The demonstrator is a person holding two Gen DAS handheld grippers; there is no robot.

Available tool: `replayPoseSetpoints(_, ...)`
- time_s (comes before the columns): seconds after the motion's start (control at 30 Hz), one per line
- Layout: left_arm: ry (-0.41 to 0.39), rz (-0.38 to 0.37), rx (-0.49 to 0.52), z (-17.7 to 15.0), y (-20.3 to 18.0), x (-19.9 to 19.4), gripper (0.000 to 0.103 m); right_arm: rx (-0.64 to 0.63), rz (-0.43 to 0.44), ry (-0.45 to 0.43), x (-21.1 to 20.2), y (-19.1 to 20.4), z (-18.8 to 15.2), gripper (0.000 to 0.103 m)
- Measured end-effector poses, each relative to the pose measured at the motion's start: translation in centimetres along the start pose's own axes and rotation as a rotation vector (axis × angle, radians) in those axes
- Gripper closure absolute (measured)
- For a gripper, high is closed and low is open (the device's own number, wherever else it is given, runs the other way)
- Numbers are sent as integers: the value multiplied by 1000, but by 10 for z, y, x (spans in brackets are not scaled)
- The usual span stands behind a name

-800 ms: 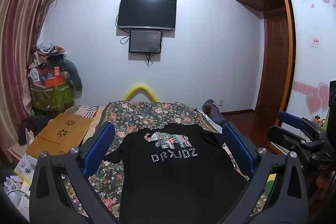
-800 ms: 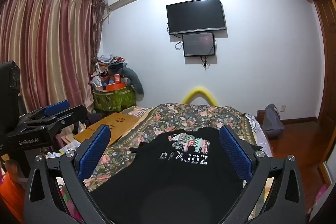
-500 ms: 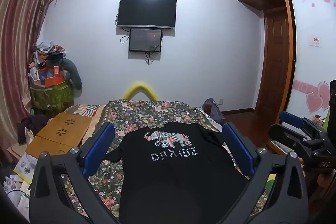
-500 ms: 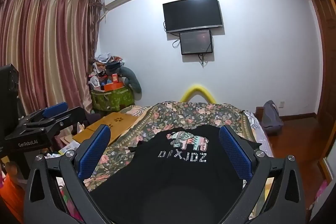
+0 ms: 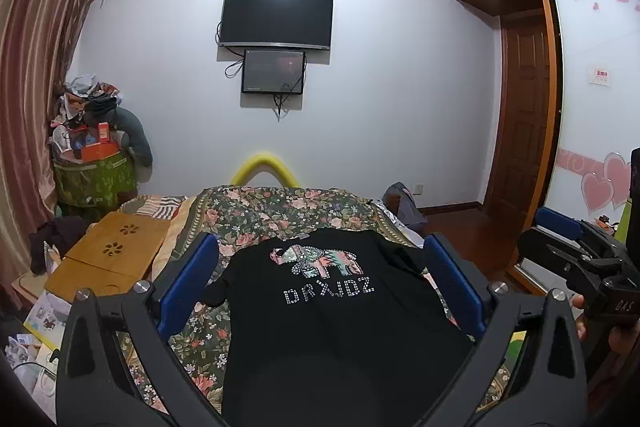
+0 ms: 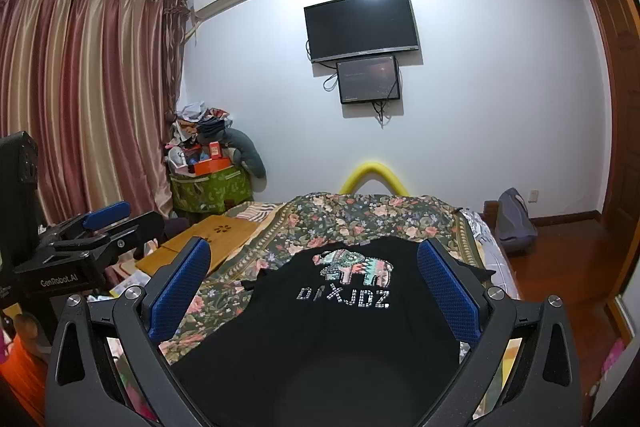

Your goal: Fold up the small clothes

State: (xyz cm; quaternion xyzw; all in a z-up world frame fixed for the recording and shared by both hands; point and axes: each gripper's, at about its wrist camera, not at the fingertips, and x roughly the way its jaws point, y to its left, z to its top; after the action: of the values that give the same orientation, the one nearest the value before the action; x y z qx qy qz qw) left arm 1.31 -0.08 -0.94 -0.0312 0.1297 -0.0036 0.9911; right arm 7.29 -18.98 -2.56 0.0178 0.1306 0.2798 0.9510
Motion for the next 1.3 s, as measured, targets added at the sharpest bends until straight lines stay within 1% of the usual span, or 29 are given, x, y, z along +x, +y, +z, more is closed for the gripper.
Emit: replayPoseSetpoints(1.3,4,10,4,1,2,2,0,6,-5,1,3,-6,1,0)
